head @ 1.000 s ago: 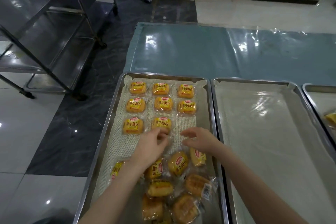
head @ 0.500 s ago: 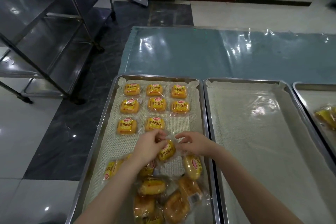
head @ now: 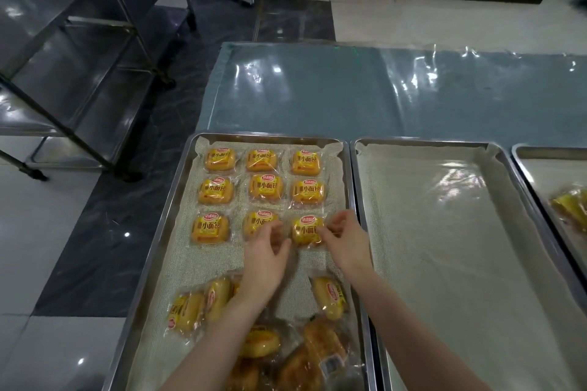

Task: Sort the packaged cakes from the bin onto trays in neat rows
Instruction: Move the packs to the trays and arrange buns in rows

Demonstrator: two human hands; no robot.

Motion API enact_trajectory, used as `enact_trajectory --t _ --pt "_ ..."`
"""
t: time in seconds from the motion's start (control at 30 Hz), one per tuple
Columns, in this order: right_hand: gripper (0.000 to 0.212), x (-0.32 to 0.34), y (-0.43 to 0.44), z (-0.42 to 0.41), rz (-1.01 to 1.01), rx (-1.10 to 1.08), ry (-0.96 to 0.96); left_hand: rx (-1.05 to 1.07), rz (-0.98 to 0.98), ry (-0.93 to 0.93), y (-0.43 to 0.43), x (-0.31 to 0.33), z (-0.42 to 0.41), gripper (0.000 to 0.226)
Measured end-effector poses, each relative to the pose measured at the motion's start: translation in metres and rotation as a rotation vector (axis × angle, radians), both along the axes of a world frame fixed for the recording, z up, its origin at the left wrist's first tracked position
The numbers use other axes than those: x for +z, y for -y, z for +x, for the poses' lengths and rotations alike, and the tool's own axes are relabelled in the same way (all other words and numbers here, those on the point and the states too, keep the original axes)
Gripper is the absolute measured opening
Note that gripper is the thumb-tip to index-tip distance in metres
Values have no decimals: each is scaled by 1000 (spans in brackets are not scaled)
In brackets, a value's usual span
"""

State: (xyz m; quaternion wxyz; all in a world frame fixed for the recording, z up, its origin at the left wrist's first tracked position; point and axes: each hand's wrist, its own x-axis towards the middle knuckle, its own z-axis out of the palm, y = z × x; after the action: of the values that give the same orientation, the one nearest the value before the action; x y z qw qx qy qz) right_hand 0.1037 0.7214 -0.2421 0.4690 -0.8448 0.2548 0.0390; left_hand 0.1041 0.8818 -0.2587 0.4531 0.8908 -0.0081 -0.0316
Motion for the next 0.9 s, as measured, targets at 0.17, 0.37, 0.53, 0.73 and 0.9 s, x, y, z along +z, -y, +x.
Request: enact_trajectory --t 0.17,0.37,0.53,0.73,0.9 --pt "11 -15 -7 3 -154 84 10 -121 14 -35 11 -3 -2 40" --pt "31 -28 -9 -4 -187 143 -10 -257 97 -36 17 2 0 46" --pt "38 -22 -7 -9 -197 193 36 -302 112 -55 17 3 -1 46" --pt "54 10 18 -27 -278 418 16 -187 57 48 6 12 -17 29" --pt "46 22 31 -46 -317 782 -191 -323 56 -140 4 12 -41 47"
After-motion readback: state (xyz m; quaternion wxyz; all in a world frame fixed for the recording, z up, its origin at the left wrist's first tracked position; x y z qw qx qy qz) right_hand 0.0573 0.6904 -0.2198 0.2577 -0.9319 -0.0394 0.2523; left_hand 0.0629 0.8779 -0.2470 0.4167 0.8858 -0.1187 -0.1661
